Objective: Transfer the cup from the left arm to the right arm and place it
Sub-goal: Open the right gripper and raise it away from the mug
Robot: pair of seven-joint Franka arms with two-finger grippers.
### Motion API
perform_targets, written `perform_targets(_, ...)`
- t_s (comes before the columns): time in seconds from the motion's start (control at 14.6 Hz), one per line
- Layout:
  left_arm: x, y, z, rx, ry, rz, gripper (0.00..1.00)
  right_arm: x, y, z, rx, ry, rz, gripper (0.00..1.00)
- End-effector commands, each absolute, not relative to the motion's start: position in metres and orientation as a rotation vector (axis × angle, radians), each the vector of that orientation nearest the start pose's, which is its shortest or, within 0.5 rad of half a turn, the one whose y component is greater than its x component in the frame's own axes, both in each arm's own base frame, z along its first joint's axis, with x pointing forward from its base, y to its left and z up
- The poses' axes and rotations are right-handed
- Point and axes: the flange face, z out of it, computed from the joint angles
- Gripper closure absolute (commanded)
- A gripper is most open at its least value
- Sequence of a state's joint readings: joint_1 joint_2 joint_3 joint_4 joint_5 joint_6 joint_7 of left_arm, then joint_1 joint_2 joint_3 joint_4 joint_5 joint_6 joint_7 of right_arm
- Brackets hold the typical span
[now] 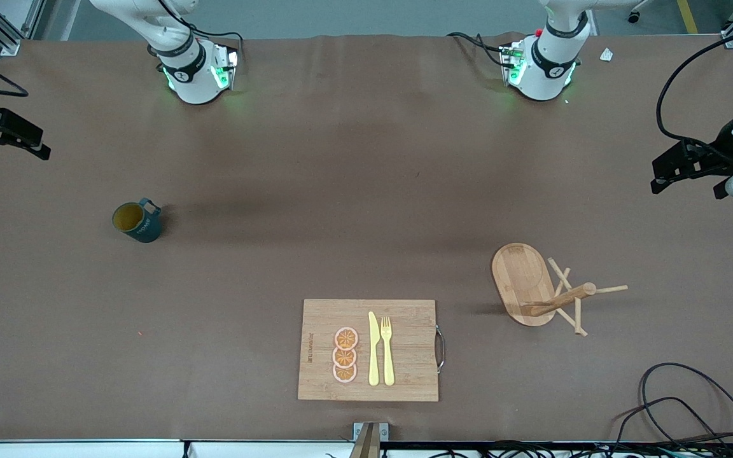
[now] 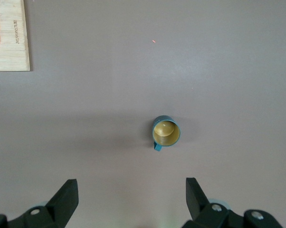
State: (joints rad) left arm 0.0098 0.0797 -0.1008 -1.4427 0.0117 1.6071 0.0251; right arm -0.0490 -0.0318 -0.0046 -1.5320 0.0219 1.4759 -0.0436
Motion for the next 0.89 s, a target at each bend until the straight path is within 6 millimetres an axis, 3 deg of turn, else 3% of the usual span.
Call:
perform_targets(0.0,0.5790,-0.0484,0.6460,-3.130,0.165,-0.126,0.00,0.5362,-0.0239,0.6604,-3.132,0.037,0.038,0.00)
perform_targets(0.82,0.5789,-0.0493,0.6468,-3.130,0.167,-0.128,0.00,0.5440,-0.0212,0.6665,-3.145,0.029,-0.021,0.00)
